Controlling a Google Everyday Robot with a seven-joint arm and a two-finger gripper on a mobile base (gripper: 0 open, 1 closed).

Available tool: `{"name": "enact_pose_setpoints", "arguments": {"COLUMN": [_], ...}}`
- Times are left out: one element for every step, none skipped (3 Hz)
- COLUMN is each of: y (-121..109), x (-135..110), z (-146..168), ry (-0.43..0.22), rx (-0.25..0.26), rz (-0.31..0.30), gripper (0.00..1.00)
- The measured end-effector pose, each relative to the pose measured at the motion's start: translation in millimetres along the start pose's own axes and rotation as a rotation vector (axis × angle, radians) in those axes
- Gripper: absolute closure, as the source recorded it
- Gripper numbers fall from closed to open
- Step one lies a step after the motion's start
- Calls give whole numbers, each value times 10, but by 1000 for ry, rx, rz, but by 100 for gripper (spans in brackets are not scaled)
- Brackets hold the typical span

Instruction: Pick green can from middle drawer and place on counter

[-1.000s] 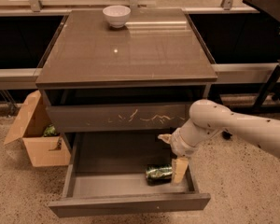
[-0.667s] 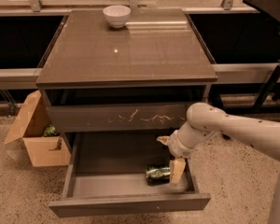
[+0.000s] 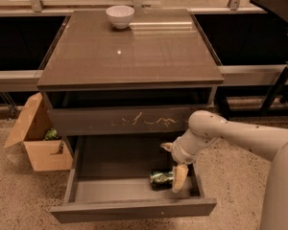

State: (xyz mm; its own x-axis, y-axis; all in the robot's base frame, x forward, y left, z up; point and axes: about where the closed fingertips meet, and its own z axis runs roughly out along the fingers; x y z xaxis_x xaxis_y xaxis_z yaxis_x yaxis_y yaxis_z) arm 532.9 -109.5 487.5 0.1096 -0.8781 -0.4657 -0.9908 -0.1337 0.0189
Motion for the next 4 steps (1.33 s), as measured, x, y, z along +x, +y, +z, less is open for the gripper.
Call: {"name": "enact_pose_setpoints", "arguments": {"y": [-40,-150,-149,-204], "x": [93,248,249,309], "z": [115,279,284,395], "ry": [-1,-11,-11,-12], "rx": [13,65,65,73], "rz": [10,15,14,-32], "gripper": [0,0,0,0]}}
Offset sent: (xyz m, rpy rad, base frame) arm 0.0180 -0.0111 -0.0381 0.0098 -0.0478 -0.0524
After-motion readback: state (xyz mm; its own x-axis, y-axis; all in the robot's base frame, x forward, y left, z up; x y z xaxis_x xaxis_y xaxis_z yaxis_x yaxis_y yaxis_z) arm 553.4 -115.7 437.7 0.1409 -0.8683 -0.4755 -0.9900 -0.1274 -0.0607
